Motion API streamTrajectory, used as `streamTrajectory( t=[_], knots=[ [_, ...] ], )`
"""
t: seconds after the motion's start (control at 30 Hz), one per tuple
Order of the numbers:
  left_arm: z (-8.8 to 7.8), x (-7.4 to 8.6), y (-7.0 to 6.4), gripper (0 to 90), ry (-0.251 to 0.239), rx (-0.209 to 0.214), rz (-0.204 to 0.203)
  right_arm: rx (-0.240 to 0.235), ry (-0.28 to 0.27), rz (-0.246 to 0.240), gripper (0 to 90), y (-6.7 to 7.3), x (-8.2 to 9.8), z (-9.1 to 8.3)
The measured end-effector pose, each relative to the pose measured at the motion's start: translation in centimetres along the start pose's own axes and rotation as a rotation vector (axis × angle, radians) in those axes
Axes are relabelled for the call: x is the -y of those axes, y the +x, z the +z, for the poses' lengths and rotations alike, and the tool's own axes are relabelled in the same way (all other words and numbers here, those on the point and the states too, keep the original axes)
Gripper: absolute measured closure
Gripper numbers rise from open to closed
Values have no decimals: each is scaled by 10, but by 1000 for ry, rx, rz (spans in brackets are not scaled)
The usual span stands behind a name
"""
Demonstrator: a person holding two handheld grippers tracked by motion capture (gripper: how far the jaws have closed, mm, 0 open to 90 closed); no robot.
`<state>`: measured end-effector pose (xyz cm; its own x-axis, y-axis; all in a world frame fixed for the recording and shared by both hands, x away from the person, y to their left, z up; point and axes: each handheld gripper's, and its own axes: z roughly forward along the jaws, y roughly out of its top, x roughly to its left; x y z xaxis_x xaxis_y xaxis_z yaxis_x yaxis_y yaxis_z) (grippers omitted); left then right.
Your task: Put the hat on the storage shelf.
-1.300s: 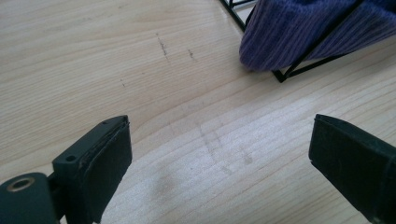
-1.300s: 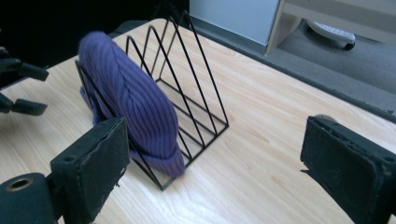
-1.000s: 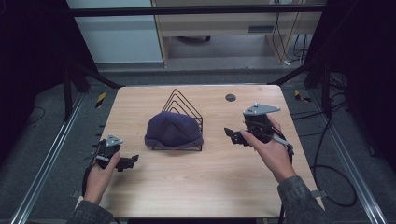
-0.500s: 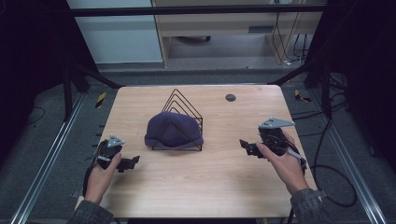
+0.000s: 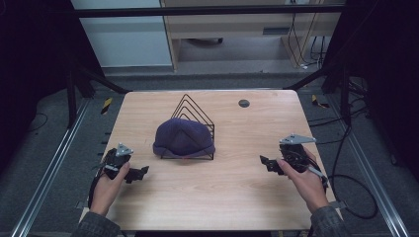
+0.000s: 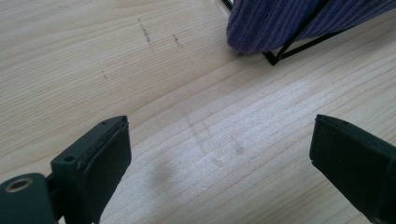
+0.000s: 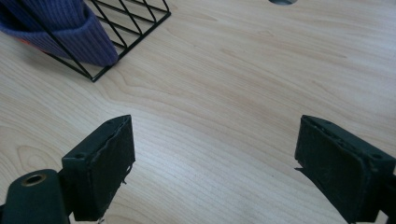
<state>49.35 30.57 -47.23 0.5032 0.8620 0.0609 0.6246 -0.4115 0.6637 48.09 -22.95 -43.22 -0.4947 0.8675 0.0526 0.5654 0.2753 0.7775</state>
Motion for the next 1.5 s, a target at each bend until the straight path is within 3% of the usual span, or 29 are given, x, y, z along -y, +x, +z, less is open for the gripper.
streamTrajectory(
  t=[0.67,0.73,0.97,1.4,1.5],
  knots=[
    [3,1,-1,49,27,9,15,-10,107,21,163,4,36,31],
    [4,1,-2,49,33,12,15,0,110,16,162,5,37,33],
    [8,2,-3,49,67,28,25,14,102,77,148,3,43,46],
    [16,6,-4,49,137,54,34,17,131,77,116,5,47,53],
    [18,7,-5,46,152,64,25,34,122,46,108,9,50,54]
  ],
)
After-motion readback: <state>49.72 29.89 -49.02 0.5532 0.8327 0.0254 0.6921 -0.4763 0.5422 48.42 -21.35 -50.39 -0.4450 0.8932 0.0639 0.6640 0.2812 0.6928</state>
